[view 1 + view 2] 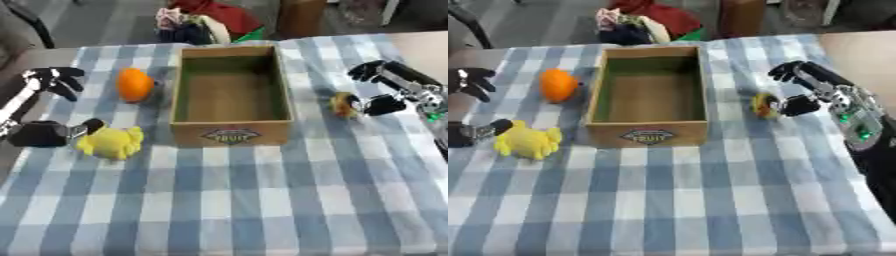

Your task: Pick up objects on the table and place them in the box.

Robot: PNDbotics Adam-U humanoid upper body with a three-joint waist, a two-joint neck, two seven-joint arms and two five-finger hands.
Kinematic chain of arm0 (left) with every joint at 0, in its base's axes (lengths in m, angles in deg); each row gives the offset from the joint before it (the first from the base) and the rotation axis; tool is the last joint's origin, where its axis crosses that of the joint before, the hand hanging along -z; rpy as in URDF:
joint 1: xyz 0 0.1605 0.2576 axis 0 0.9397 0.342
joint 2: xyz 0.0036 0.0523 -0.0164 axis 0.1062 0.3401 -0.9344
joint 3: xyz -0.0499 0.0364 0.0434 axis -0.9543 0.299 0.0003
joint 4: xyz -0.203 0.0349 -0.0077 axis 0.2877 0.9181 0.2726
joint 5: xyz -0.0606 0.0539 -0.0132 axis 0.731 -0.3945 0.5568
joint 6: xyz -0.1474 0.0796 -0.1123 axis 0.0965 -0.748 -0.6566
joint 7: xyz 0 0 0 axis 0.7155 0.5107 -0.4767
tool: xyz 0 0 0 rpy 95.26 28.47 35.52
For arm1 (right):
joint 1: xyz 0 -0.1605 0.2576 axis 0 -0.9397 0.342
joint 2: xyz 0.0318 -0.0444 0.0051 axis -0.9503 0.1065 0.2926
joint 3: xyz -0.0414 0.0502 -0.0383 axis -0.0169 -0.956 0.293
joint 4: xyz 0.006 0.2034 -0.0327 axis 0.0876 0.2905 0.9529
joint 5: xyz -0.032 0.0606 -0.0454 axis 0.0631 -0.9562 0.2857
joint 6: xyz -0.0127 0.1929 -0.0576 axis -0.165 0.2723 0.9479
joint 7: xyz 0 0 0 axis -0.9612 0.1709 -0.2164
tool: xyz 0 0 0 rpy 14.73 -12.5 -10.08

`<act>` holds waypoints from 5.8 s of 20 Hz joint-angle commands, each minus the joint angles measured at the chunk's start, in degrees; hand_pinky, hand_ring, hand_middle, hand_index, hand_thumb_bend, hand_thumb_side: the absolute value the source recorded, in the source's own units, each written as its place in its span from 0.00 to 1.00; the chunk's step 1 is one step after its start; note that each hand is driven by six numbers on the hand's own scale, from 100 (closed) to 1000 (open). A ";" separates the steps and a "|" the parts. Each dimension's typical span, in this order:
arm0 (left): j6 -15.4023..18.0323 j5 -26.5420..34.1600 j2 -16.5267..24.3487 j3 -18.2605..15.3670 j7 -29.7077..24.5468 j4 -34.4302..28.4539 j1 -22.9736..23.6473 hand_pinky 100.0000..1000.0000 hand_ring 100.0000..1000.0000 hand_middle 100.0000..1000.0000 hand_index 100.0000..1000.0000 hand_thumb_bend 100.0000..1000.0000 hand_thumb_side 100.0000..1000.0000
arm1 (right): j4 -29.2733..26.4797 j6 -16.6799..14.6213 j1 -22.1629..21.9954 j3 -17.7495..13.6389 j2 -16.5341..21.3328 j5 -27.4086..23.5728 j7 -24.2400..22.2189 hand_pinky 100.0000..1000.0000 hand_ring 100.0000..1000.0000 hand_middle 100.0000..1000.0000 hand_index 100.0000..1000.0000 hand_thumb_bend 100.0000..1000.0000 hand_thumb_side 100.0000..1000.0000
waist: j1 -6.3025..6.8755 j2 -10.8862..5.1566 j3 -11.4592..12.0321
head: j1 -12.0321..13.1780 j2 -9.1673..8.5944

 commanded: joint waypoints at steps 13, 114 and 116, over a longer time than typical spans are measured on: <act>0.02 0.18 1.31 -0.33 -0.27 -0.70 -0.98 0.70 0.56 0.59 0.85 0.50 0.28 | -0.14 -2.00 1.25 -0.25 0.94 3.20 -11.12 0.83 0.83 0.76 0.70 0.07 0.03 | -0.17 -0.82 -0.04 | 0.07 0.57; 10.90 -31.48 2.00 15.04 -1.45 24.29 -14.94 0.69 0.53 0.51 0.75 0.16 0.00 | -3.38 -8.03 15.58 4.93 -11.52 11.95 4.78 0.79 0.77 0.72 0.94 0.27 0.31 | -0.40 -1.97 -0.13 | -0.56 0.24; 10.18 -31.20 1.92 14.71 1.01 24.51 -14.88 0.65 0.44 0.40 0.65 0.06 0.00 | -3.37 -8.14 15.50 4.95 -11.44 11.87 4.68 0.79 0.77 0.72 0.94 0.27 0.31 | -0.40 -1.97 -0.17 | -0.57 0.26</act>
